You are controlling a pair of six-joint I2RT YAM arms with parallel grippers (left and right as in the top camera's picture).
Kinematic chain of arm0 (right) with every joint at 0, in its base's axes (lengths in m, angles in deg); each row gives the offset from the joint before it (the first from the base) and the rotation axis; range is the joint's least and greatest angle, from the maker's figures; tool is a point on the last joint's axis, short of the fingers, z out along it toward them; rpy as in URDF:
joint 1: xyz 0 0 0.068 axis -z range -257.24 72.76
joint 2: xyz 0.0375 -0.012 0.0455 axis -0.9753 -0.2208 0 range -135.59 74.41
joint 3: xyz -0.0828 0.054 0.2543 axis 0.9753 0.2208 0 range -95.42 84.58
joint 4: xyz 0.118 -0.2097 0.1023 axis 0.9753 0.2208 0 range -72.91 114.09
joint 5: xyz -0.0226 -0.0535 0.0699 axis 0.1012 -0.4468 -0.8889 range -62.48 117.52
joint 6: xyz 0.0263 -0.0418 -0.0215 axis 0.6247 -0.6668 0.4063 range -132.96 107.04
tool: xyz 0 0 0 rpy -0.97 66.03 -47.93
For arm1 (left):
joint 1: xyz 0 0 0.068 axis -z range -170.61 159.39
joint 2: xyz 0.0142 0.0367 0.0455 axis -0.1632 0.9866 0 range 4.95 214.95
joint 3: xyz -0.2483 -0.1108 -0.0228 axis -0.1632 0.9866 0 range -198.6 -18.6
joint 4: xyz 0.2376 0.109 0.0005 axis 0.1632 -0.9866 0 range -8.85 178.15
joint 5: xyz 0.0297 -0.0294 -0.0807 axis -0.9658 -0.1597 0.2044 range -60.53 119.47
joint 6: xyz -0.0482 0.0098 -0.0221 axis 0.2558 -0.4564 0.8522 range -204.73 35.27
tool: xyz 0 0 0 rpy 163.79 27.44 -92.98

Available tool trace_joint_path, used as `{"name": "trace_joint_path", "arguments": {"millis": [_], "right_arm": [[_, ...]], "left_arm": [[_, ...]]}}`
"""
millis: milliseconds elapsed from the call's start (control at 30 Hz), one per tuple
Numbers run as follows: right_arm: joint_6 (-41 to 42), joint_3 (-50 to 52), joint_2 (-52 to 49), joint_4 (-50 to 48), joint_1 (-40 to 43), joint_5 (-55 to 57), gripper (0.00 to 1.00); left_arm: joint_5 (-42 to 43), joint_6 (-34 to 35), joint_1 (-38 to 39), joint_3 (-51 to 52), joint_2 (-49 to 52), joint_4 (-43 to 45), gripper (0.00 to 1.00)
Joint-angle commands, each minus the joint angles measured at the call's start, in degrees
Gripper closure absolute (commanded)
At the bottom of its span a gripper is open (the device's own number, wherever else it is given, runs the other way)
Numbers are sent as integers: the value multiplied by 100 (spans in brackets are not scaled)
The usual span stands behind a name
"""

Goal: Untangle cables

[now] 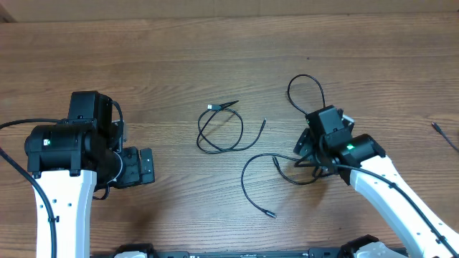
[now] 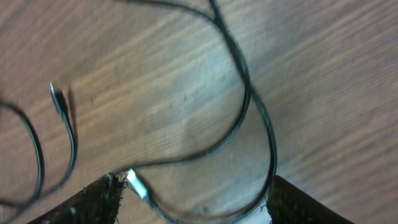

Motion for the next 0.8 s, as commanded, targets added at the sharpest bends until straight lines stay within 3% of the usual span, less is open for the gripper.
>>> {"name": "trace_joint_path", "arguments": {"millis": [0,200,300,500,633,700,733,767], "right_arm": [[-151,-2,-339,-210,273,240,24],[-197,-2,-1329,-868,846,297,17],[-197,-2,-1665,-1095,1016,203,18],[-197,-2,-2111,-1276,1080,-439,41],[-192,35,-2494,-1231,1075,-977,63],[-192,109,-2754,-1279,1075,-1113,88],[-192,162,-2896,-1340,1075,-1121,96],[-192,214,-3001,-1416,1075,-1121,96]], "left_arm": [[61,-131,-42,-70,28,0,0],[61,-131,-42,-70,28,0,0],[61,-131,-42,-70,28,0,0],[61,-131,-42,-70,28,0,0],[61,-131,-42,-70,28,0,0],[61,-131,-42,-70,28,11,0],[59,-131,-42,-70,33,20,1],[61,-131,-42,-70,33,28,0]]}}
